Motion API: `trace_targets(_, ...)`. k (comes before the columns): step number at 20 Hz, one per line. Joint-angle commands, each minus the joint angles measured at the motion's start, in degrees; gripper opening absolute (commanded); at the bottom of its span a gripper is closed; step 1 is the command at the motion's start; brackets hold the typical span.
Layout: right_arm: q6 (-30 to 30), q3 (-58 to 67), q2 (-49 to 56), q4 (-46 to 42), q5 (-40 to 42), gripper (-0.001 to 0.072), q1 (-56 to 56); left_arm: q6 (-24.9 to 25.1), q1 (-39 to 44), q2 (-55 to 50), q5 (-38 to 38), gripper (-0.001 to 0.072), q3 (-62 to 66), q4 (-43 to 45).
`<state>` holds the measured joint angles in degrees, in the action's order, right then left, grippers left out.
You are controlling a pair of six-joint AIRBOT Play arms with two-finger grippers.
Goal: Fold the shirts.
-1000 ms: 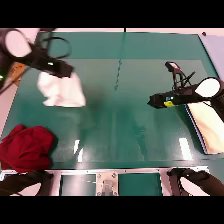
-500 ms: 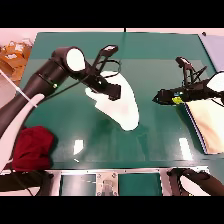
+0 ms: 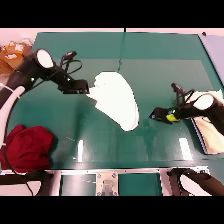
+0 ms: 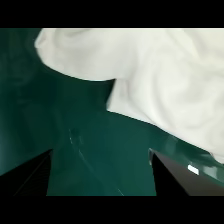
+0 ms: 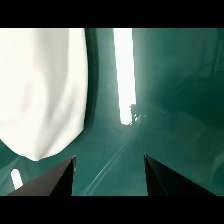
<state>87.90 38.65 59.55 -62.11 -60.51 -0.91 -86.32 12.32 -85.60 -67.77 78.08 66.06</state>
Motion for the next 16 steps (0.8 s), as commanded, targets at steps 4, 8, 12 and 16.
trace_targets(4, -10.93, -7.32, 8.48, 15.37, 7.65, 0.0490, -0.11, 9.42, -2.36, -9.84, 16.83, 0.0683, -7.02, -17.97)
trace_targets(8, -21.20, -7.30, 14.99, 26.84, 7.61, 0.0490, -0.11, 16.46, -2.38, -12.48, 23.78, 0.0648, -6.80, -30.05)
trace_targets(12, -28.98, -6.99, 19.32, 37.51, 7.63, 0.0487, -0.11, 17.88, -2.38, -12.52, 25.64, 0.0475, -5.90, -31.21)
trace_targets(16, -30.14, -5.11, 21.55, 39.21, 7.61, 0.0201, -0.11, 18.91, -2.38, -12.50, 23.17, 0.0023, -5.86, -31.74)
